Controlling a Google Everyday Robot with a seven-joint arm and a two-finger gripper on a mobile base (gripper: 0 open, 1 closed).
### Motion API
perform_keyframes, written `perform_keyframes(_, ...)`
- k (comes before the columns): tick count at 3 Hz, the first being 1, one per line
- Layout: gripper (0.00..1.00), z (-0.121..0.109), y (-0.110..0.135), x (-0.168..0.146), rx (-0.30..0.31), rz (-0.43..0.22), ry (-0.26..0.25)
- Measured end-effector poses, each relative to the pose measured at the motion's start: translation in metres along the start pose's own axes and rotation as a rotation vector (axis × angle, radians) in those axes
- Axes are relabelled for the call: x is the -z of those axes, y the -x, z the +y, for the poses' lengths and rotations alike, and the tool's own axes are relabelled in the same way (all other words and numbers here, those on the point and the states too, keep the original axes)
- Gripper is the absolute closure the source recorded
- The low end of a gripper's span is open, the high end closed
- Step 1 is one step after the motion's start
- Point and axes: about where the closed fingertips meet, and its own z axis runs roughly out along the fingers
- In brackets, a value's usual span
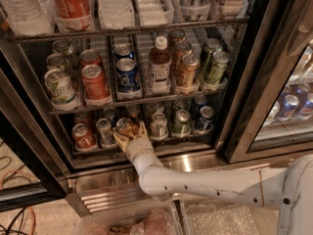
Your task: Pick orange can from bottom shelf of fridge
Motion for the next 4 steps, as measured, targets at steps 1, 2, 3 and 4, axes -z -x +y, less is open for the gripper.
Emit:
perform_keyframes(1,0.56,-0.0086,-0.0027,-0.007,0.007,0.016,-0.021)
perform_keyframes(2,0.79,-0.0117,-0.0044,-0.009,0.009,0.024,-0.029)
perform_keyframes(3,0.99,-0.013,-0.005,-0.009,0.008,0.025,-0.035)
perform_keyframes(4,1.0,-0.0148,-0.0057,-0.0059,0.002,0.022,-0.051)
